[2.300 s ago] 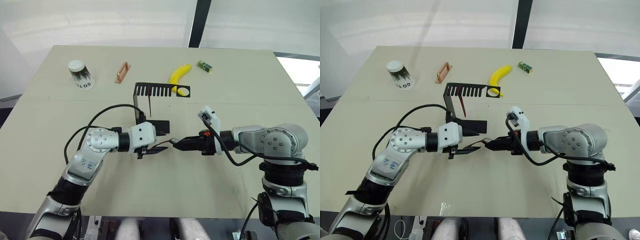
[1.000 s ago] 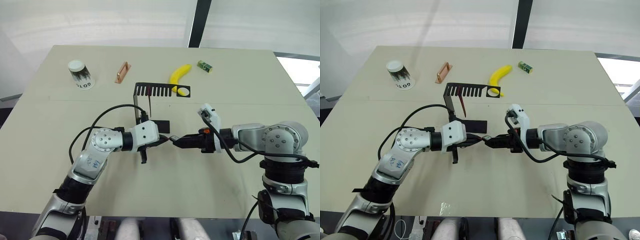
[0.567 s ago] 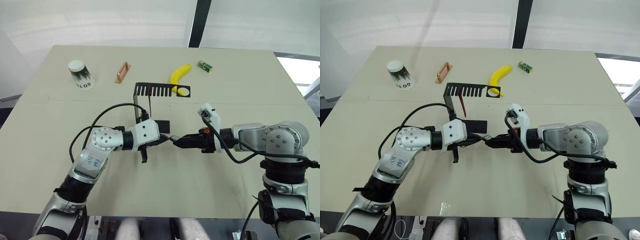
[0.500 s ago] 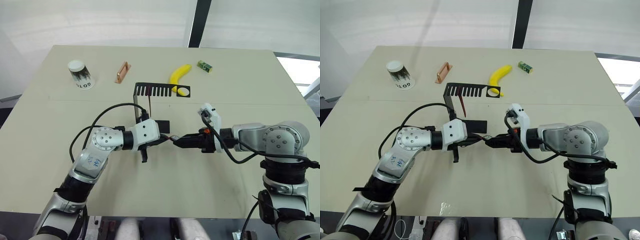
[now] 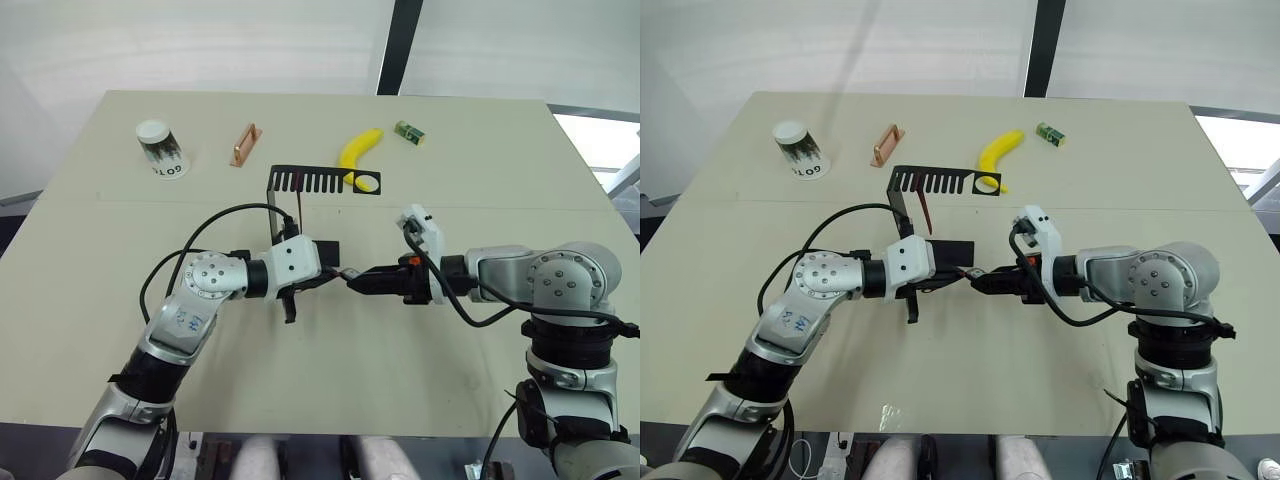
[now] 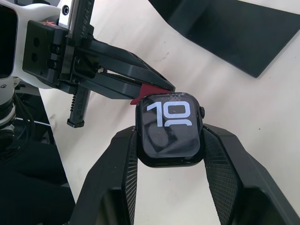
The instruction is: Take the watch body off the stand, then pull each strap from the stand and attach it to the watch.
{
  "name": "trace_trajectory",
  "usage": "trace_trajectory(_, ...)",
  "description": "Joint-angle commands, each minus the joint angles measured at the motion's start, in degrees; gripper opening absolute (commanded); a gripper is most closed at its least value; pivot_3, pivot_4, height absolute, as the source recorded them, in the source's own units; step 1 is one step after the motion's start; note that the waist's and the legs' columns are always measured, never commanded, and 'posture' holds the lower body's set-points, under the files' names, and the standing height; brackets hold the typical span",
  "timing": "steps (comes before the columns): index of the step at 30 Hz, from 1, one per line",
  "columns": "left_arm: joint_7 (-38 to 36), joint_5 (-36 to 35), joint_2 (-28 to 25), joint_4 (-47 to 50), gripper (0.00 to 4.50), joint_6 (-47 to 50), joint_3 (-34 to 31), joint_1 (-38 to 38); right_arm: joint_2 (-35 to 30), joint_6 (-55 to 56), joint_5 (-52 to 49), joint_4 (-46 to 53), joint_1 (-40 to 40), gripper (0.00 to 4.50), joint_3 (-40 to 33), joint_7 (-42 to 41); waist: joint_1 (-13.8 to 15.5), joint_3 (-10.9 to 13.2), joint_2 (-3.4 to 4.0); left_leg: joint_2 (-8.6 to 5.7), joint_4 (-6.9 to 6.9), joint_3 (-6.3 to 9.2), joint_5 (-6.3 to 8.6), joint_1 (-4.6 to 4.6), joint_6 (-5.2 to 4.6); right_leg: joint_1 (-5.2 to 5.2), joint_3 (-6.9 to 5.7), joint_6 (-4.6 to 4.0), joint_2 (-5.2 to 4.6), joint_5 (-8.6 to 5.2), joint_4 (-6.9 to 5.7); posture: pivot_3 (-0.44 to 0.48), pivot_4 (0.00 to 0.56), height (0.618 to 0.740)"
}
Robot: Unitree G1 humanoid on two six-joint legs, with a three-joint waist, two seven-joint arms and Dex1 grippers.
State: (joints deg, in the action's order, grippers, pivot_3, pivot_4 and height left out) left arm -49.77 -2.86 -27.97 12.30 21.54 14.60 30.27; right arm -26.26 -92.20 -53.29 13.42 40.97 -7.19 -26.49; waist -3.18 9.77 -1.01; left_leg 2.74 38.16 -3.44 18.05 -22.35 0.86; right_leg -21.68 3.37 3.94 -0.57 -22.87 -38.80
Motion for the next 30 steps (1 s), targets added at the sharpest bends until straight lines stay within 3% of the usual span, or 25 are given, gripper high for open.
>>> trace_trajectory(1,0.3,-0.9,1.8,1.9,0.03,-1.3,0.7,2.1,1.3,-0.3,-2.8,2.6,0.8,1.52,1.2,-0.2,0.0,0.0,0.0,0.0,0.0,0.0,0.0,0.0,0.0,0.0,0.0,0.0,0.0,0.0,0.0,0.0,0.15,0.74)
trace_trajectory(30,0.7,-1.0,2.6,3.4,0.03,-1.2,1.4,1.6,2.7,-0.3,-1.8,4.9,0.9,1.52,2.3,2.6,0.0,0.0,0.0,0.0,0.0,0.0,0.0,0.0,0.0,0.0,0.0,0.0,0.0,0.0,0.0,0.0,0.15,0.74)
